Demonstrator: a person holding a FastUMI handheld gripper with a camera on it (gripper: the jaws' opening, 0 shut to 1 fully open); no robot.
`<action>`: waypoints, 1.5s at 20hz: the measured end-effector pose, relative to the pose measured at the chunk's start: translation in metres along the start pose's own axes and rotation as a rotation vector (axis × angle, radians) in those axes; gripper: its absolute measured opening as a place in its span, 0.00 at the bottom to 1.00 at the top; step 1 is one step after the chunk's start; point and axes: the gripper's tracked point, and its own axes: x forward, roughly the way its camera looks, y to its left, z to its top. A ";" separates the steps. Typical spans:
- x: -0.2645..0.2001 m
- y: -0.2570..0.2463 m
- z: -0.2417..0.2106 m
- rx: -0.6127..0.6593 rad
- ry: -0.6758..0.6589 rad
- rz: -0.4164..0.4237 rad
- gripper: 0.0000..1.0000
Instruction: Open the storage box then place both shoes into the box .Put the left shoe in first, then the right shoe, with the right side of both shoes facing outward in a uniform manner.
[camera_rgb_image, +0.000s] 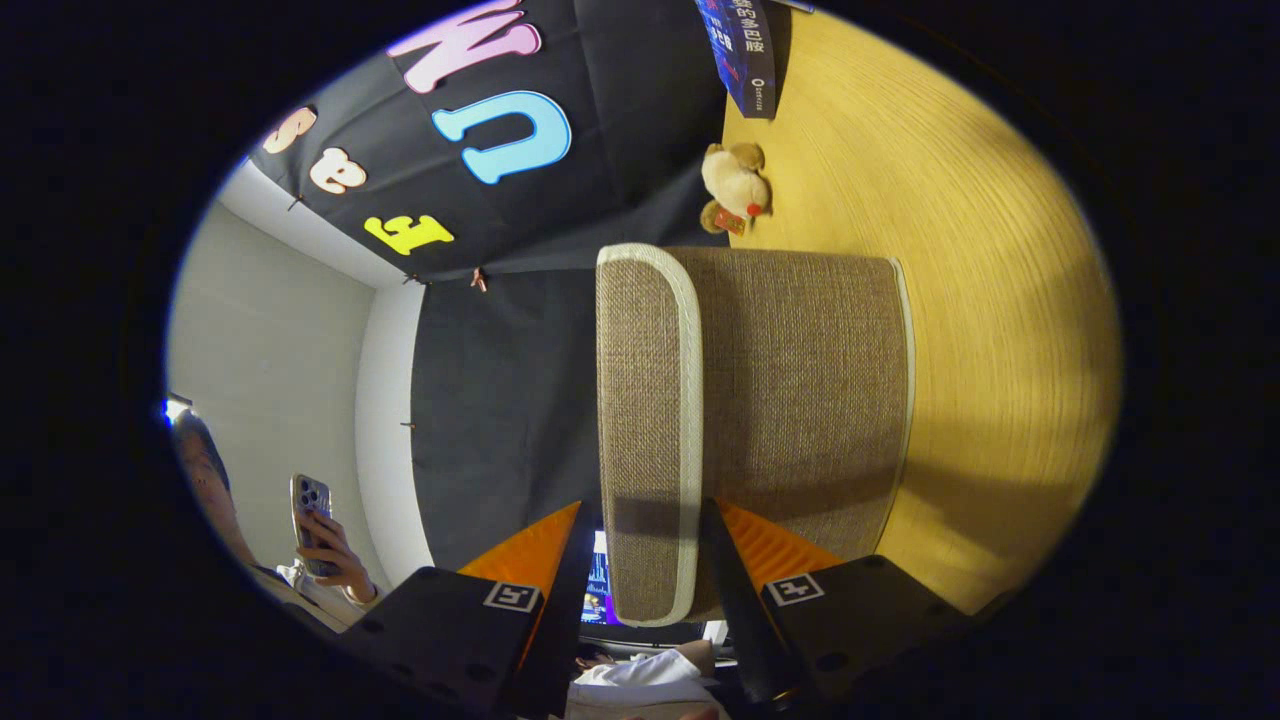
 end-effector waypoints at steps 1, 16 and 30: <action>0.002 0.001 0.001 -0.002 -0.010 0.008 0.67; 0.010 0.033 0.005 0.006 -0.040 0.128 0.59; 0.064 0.071 0.007 -0.025 -0.068 0.096 0.05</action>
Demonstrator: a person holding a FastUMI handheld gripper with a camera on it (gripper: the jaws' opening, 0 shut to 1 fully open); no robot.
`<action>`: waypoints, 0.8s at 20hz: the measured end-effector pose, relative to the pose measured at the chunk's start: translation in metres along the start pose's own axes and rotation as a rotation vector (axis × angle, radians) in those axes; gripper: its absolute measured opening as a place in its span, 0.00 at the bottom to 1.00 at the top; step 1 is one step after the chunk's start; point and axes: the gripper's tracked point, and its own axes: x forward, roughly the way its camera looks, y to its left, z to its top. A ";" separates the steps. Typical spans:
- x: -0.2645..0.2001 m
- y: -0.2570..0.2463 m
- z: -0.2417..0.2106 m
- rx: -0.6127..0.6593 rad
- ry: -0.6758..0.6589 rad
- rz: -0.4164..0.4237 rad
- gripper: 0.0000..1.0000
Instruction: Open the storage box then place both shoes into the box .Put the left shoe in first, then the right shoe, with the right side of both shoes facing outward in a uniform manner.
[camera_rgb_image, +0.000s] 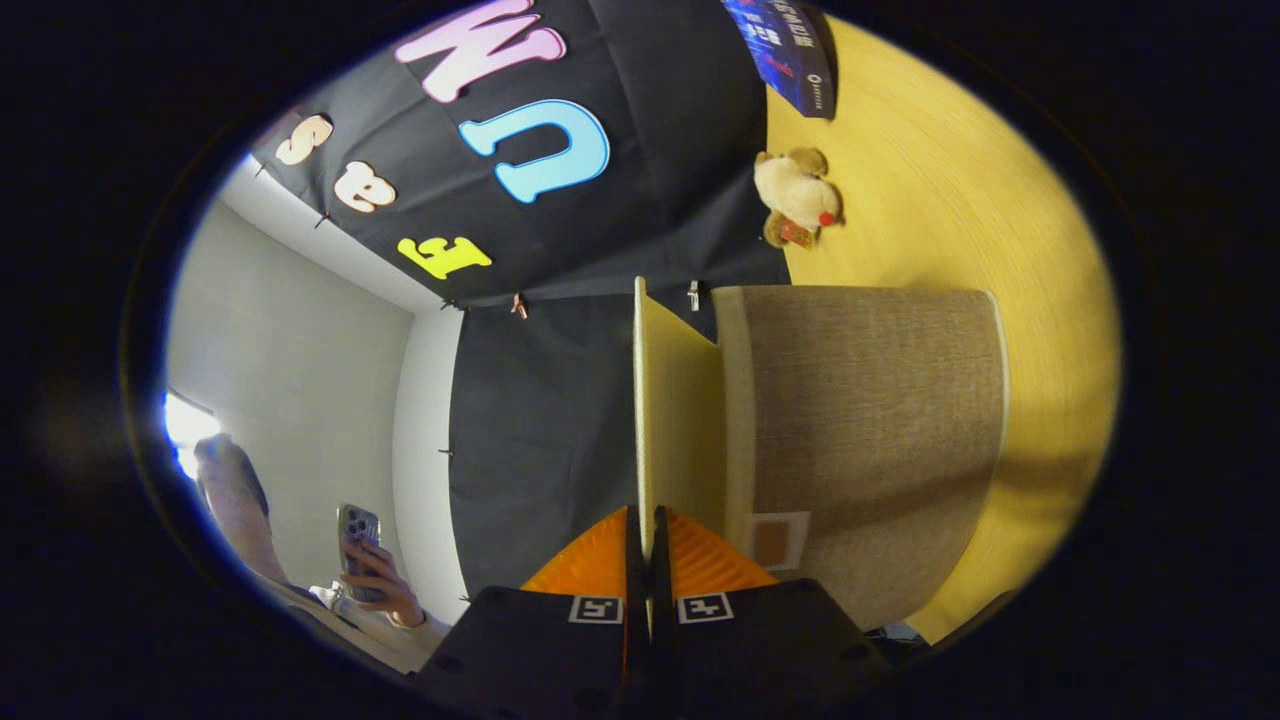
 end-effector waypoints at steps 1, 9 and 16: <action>0.006 0.011 -0.004 -0.030 0.003 -0.014 0.05; 0.119 0.089 -0.029 -0.343 -0.004 -0.186 0.06; 0.226 0.070 -0.062 -0.616 0.091 -0.317 0.28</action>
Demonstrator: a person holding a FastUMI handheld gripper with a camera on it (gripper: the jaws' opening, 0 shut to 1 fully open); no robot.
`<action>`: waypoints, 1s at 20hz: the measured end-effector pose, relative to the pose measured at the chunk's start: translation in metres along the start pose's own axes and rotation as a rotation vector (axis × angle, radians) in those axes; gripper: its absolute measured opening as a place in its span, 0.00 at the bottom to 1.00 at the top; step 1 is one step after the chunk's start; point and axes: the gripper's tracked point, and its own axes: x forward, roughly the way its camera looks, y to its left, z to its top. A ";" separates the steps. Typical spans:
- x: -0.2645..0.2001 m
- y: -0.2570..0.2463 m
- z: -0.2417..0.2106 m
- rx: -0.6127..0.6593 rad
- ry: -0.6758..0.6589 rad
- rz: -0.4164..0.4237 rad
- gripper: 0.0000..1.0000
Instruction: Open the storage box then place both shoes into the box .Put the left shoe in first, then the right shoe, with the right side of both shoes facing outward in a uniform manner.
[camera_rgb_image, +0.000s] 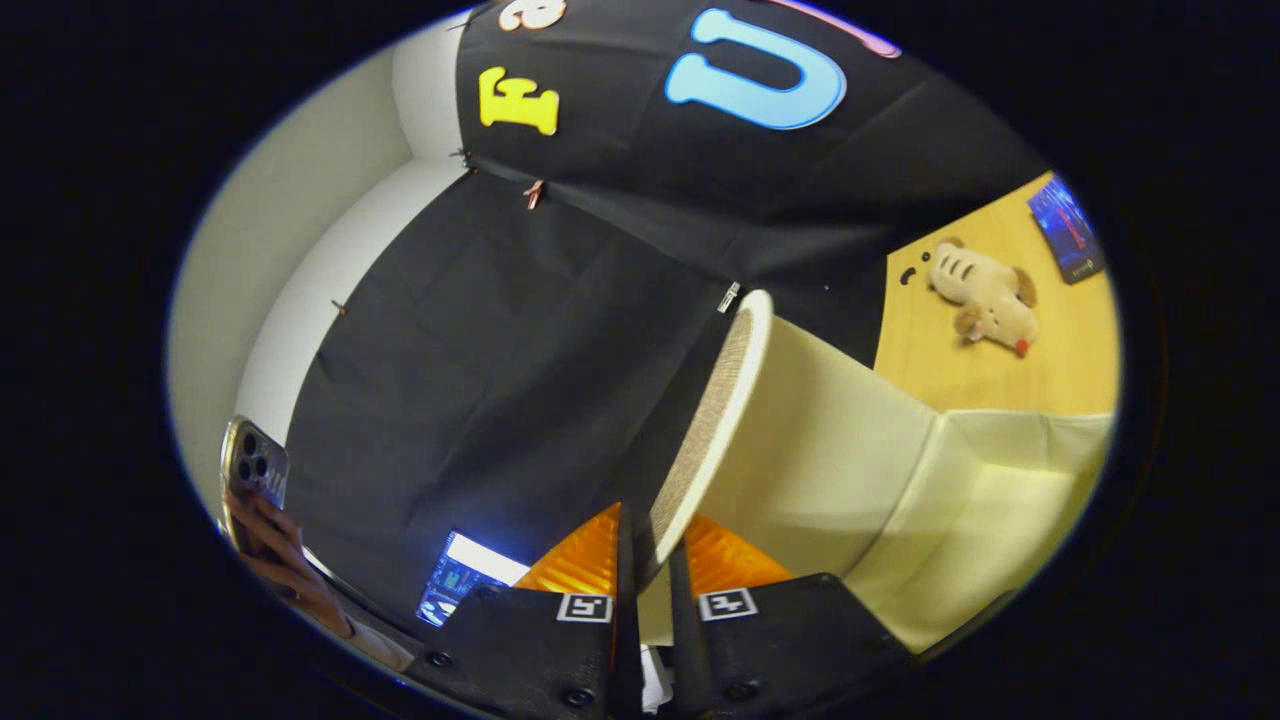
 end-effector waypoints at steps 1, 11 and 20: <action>0.010 -0.010 -0.007 -0.080 0.024 -0.049 0.43; -0.060 -0.069 0.019 -0.364 -0.046 -0.356 0.84; -0.305 -0.193 0.029 -0.437 -0.019 -0.972 0.85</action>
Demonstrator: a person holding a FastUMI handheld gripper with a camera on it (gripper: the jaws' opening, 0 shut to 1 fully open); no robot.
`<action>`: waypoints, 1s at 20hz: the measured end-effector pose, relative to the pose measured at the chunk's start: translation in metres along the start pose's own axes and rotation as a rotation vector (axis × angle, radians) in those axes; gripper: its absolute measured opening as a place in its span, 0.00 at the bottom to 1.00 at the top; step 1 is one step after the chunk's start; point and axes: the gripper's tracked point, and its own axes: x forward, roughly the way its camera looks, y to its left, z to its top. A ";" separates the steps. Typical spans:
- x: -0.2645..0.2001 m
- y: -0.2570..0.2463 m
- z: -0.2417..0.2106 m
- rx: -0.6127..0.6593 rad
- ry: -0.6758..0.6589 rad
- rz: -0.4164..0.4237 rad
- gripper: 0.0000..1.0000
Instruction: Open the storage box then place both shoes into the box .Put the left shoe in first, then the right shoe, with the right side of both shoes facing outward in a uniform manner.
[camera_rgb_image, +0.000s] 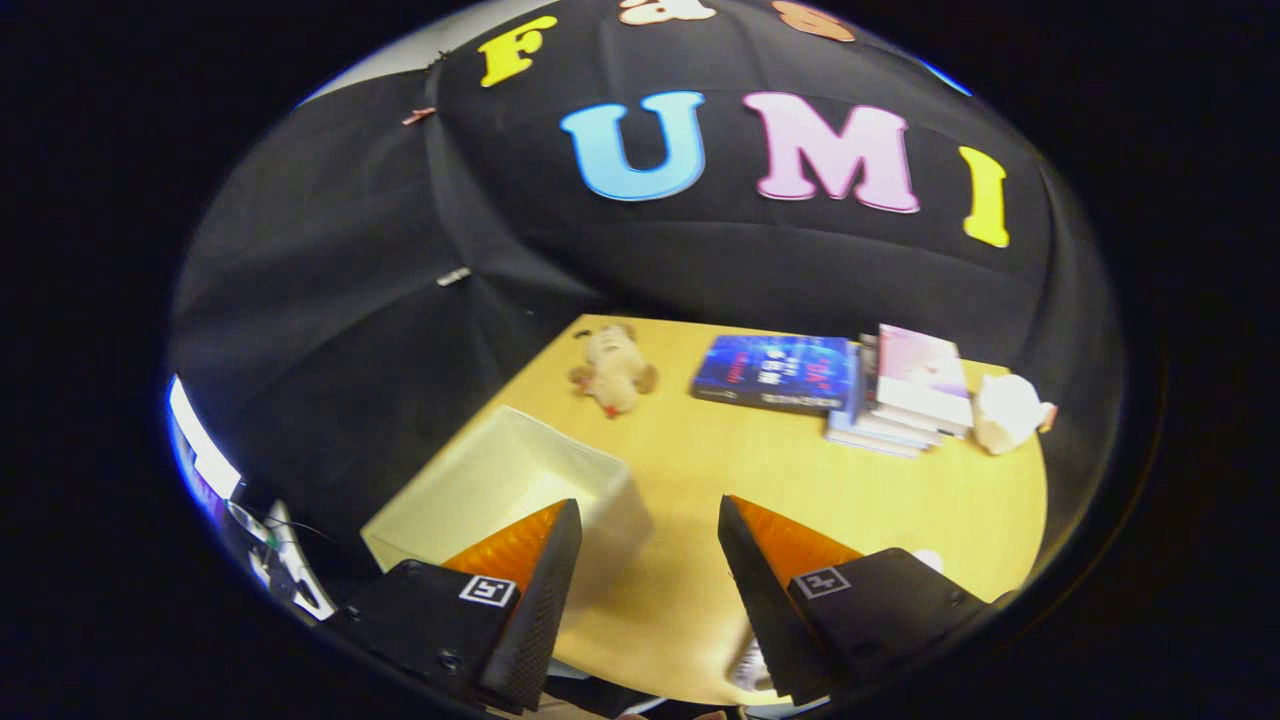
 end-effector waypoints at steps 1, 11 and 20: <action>-0.006 -0.021 -0.011 0.020 0.024 -0.040 0.85; -0.014 -0.125 -0.102 0.147 0.193 -0.184 0.97; 0.008 -0.131 -0.139 0.185 0.245 -0.146 0.97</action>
